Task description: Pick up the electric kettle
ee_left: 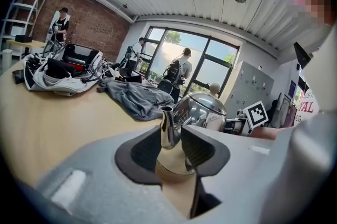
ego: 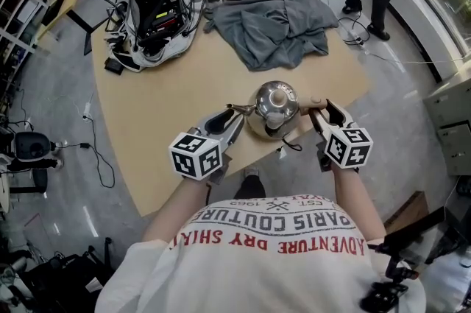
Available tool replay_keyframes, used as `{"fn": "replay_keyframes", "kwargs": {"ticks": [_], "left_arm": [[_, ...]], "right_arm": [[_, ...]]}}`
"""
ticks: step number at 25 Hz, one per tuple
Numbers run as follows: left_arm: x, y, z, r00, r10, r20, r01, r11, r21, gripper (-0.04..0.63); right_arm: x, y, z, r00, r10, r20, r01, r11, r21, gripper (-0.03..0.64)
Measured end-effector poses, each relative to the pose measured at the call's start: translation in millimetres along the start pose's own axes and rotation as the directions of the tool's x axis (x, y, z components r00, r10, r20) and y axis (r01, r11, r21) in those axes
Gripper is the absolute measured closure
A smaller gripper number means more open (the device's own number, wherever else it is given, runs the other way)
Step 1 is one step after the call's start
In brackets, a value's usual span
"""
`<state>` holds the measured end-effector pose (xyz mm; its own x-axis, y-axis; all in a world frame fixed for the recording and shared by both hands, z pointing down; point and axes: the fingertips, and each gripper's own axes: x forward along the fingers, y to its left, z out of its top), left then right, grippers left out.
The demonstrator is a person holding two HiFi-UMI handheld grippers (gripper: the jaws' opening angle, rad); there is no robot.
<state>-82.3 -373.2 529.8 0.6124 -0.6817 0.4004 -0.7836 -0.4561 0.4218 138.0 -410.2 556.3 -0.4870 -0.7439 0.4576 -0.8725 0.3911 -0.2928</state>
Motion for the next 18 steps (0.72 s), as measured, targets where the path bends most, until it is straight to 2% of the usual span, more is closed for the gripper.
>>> {"fn": "replay_keyframes", "kwargs": {"ticks": [15,18], "left_arm": [[21,2,4,1.0,0.0,-0.027,0.0,1.0,0.013,0.473],[21,4,4,1.0,0.004,-0.027,-0.004,1.0,0.006,0.492]], "right_arm": [[12,1,0,1.0,0.003,-0.015,-0.003,1.0,0.017,0.43],[12,1,-1,1.0,0.006,-0.02,-0.006,1.0,0.018,0.433]]}}
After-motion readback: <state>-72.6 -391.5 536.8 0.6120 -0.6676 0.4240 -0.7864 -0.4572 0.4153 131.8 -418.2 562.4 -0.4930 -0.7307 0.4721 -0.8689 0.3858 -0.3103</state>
